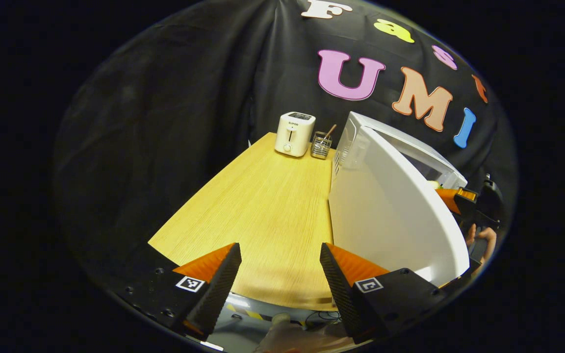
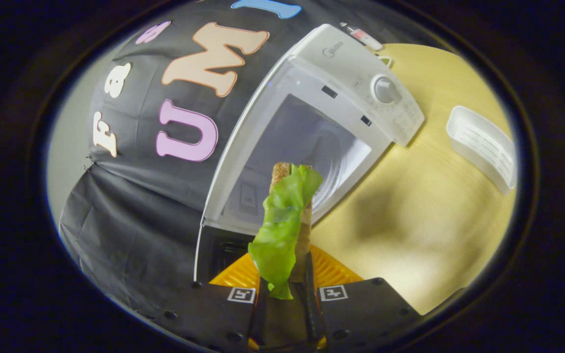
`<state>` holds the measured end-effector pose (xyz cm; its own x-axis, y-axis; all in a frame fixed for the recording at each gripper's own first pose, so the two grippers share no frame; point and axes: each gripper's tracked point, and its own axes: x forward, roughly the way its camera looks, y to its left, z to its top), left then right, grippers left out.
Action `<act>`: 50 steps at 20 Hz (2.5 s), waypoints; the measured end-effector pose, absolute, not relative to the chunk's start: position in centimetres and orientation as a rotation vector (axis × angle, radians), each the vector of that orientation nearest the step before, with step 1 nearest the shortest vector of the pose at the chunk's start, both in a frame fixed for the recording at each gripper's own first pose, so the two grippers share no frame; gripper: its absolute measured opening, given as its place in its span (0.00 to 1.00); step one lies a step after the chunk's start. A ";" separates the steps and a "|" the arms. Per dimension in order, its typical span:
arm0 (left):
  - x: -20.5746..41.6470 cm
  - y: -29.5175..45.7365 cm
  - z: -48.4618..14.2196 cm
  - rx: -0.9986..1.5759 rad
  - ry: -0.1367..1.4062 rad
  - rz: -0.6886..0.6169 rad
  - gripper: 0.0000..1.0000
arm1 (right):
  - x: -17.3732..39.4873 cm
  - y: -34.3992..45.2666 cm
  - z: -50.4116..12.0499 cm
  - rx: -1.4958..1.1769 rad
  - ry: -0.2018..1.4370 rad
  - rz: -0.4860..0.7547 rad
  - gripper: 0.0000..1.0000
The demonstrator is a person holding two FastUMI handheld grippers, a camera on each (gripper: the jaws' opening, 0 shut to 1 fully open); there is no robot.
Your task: Open the microwave oven with the left hand, put the food in, and close the microwave oven.
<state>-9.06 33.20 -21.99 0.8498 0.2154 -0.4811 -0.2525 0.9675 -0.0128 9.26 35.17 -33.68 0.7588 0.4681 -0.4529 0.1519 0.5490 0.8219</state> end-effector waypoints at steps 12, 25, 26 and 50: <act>-8.5 34.8 -21.0 -0.026 0.504 0.262 0.95 | 19.8 37.1 -37.1 1.008 0.582 0.035 0.25; -9.3 36.1 -21.9 -0.009 0.590 0.291 0.95 | 23.9 38.2 -39.9 0.935 0.545 -0.036 0.33; -9.5 36.1 -22.1 -0.011 0.598 0.291 0.95 | 23.8 37.9 -40.1 0.896 0.542 -0.050 0.33; -8.3 34.4 -22.5 -0.077 0.598 0.243 0.96 | 21.2 30.1 -33.6 0.371 0.366 -0.072 0.99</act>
<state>-8.32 34.40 -22.54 0.7990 0.2044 -0.5656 -0.2485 0.9686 -0.0011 21.15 30.14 -33.56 0.9321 -0.0028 -0.3622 0.1355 0.9301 0.3415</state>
